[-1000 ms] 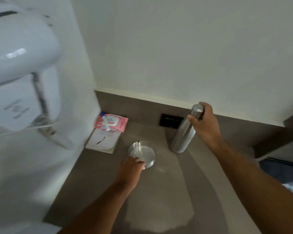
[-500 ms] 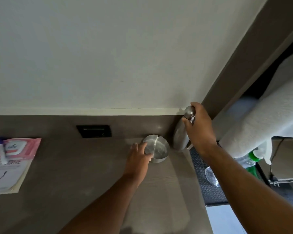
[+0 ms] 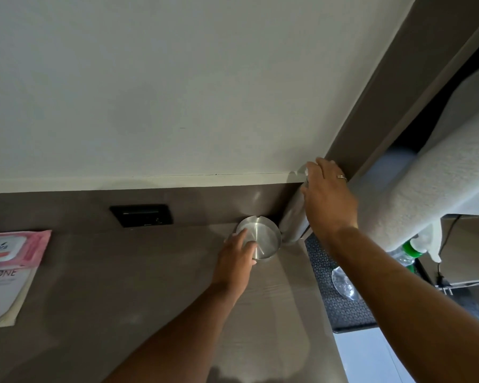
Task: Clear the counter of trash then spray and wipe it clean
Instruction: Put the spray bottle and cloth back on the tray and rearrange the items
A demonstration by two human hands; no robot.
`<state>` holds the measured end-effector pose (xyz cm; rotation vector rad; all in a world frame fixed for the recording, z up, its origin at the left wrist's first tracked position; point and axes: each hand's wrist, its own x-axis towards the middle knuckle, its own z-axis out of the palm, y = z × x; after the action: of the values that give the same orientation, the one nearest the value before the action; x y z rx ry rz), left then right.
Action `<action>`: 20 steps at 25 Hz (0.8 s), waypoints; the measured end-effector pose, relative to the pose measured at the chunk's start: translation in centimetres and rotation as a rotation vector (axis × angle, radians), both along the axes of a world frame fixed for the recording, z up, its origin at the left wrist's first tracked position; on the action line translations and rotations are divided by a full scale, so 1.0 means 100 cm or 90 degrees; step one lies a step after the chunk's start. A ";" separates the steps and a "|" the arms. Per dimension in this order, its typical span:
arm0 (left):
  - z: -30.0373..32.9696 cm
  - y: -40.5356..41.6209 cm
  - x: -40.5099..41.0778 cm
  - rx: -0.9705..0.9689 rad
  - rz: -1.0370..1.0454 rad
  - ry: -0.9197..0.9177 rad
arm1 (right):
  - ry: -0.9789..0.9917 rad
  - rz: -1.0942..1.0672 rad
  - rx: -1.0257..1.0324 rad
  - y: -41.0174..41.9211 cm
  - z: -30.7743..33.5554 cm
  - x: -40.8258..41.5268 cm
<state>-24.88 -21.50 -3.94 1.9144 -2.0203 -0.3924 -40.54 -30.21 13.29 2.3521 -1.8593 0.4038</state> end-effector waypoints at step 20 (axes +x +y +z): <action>0.042 0.196 0.418 0.023 0.544 -0.047 | -0.431 0.089 0.658 0.165 -0.124 0.447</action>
<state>16.96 -1.89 0.25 2.5926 -1.0509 -0.1283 4.14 -13.73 0.90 3.3073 -2.6717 0.3072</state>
